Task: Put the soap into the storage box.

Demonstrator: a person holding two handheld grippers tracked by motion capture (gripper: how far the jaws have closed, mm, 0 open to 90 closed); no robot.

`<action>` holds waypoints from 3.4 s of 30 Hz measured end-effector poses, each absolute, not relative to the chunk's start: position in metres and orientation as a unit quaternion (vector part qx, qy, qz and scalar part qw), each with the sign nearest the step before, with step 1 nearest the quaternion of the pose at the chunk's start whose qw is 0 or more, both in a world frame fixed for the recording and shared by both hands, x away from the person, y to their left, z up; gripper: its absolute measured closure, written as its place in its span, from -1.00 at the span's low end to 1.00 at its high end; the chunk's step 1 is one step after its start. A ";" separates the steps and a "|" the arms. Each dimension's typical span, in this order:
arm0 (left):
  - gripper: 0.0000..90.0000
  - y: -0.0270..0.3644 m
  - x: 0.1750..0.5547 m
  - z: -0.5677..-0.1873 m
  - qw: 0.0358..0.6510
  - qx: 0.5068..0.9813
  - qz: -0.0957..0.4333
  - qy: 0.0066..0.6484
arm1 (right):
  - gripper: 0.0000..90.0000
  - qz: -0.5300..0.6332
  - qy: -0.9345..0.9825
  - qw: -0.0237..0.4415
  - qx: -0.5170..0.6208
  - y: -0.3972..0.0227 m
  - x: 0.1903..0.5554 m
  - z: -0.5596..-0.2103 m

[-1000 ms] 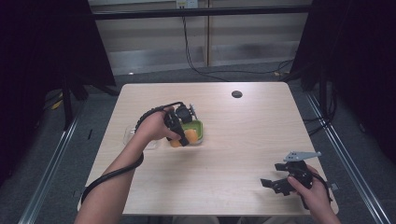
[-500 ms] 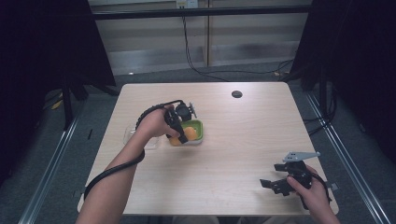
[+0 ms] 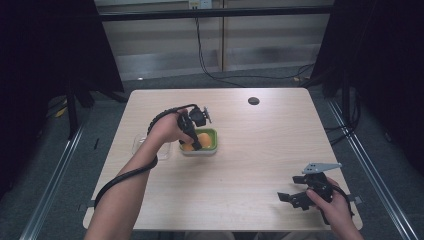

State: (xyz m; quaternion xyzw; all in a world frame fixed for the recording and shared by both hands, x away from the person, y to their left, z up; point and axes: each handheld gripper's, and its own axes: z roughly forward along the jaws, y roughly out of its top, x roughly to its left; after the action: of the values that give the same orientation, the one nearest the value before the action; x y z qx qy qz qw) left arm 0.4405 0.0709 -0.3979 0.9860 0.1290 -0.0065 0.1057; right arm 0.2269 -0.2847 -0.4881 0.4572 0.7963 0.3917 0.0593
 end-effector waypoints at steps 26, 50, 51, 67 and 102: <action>0.11 0.070 0.459 -0.406 0.104 0.985 -0.007 0.137 | -0.89 0.392 0.798 0.054 0.454 -0.284 0.228 -0.489; 0.11 0.072 0.471 -0.411 0.094 0.985 0.007 0.142 | -0.89 0.394 0.797 0.056 0.455 -0.286 0.228 -0.489; 0.11 0.071 0.472 -0.411 0.092 0.986 0.007 0.138 | -0.89 0.394 0.797 0.056 0.455 -0.286 0.228 -0.489; 0.11 0.069 0.477 -0.416 0.088 0.987 0.013 0.130 | -0.89 0.393 0.796 0.056 0.457 -0.288 0.228 -0.489; 0.11 0.072 0.485 -0.425 0.093 0.986 0.021 0.133 | -0.89 0.393 0.797 0.054 0.455 -0.287 0.229 -0.489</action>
State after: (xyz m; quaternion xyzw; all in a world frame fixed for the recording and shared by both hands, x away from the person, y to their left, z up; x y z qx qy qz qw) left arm 0.4847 0.0716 -0.4245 0.9865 0.1335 0.0205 0.0927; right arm 0.2287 -0.2868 -0.4895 0.4547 0.7974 0.3930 0.0540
